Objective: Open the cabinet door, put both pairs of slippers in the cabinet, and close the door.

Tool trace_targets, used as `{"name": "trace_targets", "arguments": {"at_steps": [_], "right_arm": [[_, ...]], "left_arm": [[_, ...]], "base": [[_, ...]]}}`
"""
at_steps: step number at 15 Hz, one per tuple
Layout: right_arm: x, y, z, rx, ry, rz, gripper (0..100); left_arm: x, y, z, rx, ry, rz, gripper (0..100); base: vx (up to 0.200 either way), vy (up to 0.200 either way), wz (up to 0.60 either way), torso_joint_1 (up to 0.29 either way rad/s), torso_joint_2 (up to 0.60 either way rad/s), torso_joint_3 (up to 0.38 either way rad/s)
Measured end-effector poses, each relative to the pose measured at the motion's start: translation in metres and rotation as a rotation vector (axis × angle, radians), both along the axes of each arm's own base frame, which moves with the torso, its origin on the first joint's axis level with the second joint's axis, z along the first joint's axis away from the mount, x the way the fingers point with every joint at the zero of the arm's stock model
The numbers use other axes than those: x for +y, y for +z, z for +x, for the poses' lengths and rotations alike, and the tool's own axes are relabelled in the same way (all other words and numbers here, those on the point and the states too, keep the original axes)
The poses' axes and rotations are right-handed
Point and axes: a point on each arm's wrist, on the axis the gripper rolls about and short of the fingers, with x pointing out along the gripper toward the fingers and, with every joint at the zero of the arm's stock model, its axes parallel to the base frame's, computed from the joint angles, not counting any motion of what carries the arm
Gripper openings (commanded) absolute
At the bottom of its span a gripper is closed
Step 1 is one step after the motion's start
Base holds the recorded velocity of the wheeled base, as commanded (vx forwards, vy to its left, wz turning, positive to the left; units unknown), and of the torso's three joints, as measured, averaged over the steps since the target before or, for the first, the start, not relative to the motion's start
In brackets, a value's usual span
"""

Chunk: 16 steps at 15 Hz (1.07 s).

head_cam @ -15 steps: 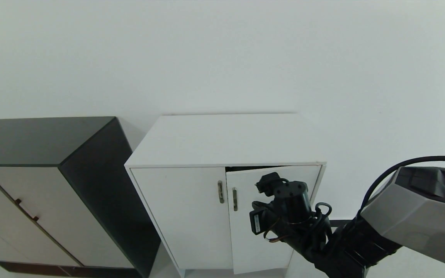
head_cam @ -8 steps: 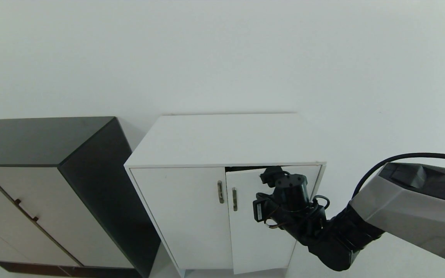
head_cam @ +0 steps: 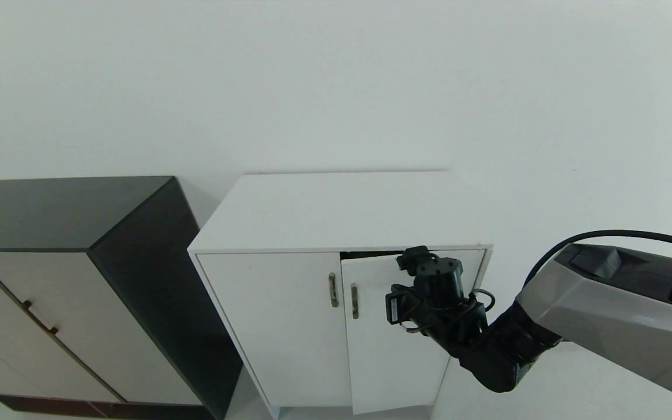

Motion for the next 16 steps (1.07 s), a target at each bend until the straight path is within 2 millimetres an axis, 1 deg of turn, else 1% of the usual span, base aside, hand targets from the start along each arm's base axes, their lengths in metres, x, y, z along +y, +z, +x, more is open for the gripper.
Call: {"name": "trace_targets", "arguments": {"at_steps": [8, 16], "right_arm": [[-0.005, -0.002, 0.012, -0.008, -0.026, 0.007, 0], [-0.005, -0.002, 0.018, -0.016, -0.034, 0.013, 0]], "left_arm": [[0.000, 0.000, 0.000, 0.001, 0.000, 0.000, 0], [0.000, 0.000, 0.000, 0.000, 0.000, 0.000, 0]], "base": [[0.000, 0.000, 0.00, 0.000, 0.00, 0.000], [0.000, 0.000, 0.00, 0.000, 0.00, 0.000]]}}
